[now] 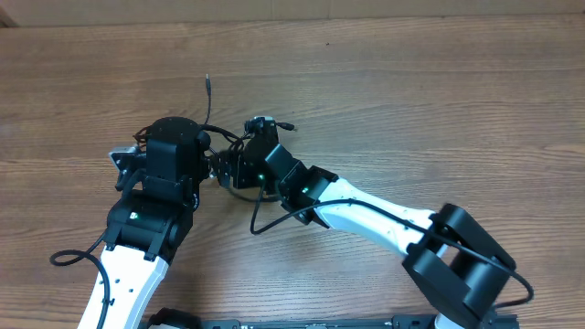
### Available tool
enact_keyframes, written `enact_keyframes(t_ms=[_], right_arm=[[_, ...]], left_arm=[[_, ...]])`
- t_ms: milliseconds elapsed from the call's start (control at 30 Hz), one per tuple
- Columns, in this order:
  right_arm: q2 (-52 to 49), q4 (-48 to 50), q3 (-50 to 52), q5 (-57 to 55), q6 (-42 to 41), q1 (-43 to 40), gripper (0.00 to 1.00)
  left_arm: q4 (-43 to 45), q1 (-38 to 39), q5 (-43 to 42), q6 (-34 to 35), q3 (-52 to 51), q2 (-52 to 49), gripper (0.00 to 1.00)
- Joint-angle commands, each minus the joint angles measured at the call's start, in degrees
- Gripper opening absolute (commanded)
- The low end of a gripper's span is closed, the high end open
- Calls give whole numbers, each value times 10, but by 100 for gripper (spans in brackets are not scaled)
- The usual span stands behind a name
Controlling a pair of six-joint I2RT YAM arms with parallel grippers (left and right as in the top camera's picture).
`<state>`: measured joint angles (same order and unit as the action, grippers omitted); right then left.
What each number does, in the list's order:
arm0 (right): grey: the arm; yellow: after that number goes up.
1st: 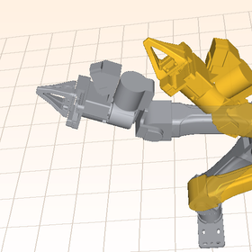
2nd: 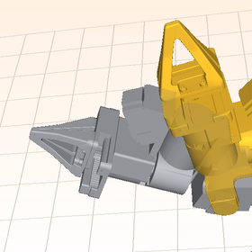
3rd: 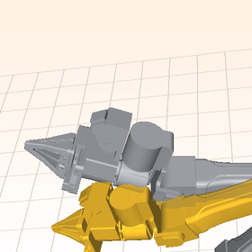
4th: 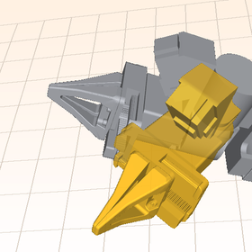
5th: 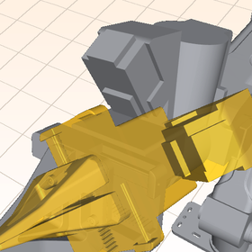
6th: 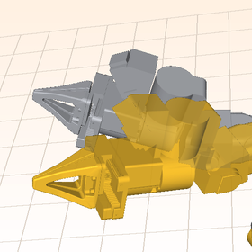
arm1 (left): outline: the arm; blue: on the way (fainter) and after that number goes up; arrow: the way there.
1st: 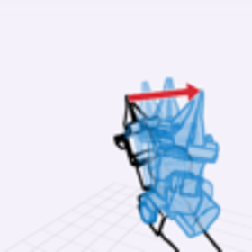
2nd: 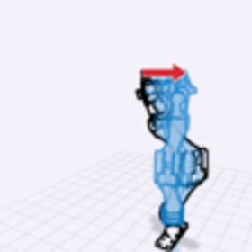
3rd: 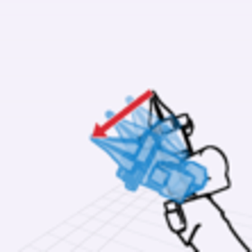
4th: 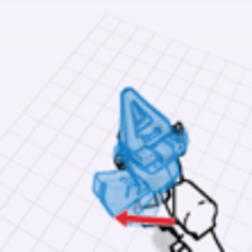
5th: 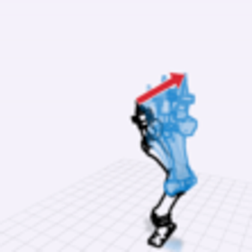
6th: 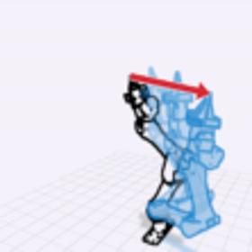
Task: Untangle cables
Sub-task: 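Move the right gripper to the cables held by the left and grasp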
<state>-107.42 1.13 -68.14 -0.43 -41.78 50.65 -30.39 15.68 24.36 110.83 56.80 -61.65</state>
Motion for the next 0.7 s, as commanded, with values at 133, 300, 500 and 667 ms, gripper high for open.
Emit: enact_keyframes(t_ms=[133, 300, 500, 667], right_arm=[[-60, 98, 2, -121, -48, -2, 70], [-85, 103, 2, -165, -96, -2, 52], [-87, 52, 2, -164, -88, -2, 20], [-87, 4, 2, -144, -88, -2, 19]], left_arm=[[4, -3, -71, 15, 12, 6, 4], [4, -3, -90, 15, 12, 9, 4], [13, -4, -50, 14, 12, 23, 4], [17, -5, -3, 1, 12, 35, 4]])
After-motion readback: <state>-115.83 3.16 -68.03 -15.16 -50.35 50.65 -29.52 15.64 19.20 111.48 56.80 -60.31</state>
